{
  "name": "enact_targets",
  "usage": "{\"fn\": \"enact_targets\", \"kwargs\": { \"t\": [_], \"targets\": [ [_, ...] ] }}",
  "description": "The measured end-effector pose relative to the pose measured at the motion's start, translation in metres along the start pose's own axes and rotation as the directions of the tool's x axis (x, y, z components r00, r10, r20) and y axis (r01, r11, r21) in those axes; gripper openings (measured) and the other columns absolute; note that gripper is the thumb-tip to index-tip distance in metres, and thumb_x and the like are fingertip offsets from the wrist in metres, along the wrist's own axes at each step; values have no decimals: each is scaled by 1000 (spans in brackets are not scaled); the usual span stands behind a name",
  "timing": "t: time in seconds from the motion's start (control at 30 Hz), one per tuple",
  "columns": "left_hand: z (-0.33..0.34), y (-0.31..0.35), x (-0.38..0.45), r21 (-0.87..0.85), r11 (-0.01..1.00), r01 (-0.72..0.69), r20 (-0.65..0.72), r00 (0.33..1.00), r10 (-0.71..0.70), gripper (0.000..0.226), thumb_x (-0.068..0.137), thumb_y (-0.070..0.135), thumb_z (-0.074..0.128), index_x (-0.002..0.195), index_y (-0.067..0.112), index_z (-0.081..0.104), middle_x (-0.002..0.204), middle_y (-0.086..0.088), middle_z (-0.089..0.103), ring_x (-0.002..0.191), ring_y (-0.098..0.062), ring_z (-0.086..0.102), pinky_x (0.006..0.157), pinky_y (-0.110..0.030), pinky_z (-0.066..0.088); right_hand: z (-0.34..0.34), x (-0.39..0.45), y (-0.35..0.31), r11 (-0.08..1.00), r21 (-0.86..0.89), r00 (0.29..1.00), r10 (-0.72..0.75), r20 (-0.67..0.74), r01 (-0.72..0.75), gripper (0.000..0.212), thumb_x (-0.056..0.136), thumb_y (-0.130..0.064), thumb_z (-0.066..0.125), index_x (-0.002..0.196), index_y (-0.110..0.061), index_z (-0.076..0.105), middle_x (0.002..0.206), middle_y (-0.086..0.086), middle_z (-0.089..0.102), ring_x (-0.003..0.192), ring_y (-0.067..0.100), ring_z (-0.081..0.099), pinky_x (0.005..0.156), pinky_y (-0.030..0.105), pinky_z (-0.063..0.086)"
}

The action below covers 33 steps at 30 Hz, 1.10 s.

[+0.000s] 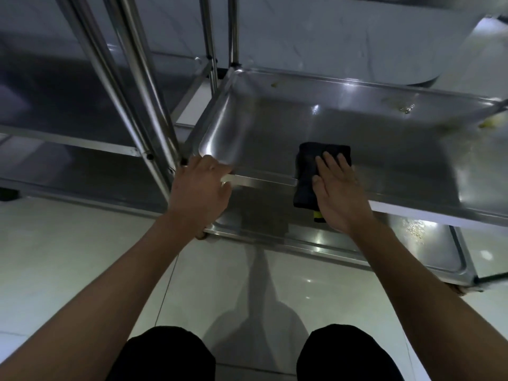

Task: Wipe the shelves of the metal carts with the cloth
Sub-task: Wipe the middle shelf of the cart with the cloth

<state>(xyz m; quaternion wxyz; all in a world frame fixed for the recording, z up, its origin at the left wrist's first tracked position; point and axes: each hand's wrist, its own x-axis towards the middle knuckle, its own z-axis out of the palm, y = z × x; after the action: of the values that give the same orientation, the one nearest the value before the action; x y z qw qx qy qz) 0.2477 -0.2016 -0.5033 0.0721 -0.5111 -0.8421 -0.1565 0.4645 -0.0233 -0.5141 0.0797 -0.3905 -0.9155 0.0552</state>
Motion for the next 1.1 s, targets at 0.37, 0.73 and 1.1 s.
{"fn": "enact_targets", "kwargs": {
  "t": [0.37,0.73,1.1],
  "targets": [
    [-9,10,-25,66,997,-39,53,998,36,46,84,28,63,127,14,67,125,-7,65,113,-33,59,85,-47,54,0,-16,1,999,-21,1000,-24,17,25,53,107,-30,22,156,-12,27,165,6,21,154,25,11,124,45,13],
    [-27,10,-53,72,995,-65,95,994,58,38,93,28,56,127,17,66,128,-1,63,118,-27,57,93,-47,48,-11,-53,-10,999,6,999,43,22,-43,53,107,-36,23,158,-18,21,167,3,14,154,25,1,122,50,1],
    [-20,4,-58,-8,1000,-5,51,999,5,43,87,25,64,129,16,66,127,-10,62,113,-35,60,91,-50,51,3,-22,-40,999,38,994,4,107,-8,58,107,-41,18,160,-19,11,167,8,3,153,35,-4,122,53,5]
  ]
}}
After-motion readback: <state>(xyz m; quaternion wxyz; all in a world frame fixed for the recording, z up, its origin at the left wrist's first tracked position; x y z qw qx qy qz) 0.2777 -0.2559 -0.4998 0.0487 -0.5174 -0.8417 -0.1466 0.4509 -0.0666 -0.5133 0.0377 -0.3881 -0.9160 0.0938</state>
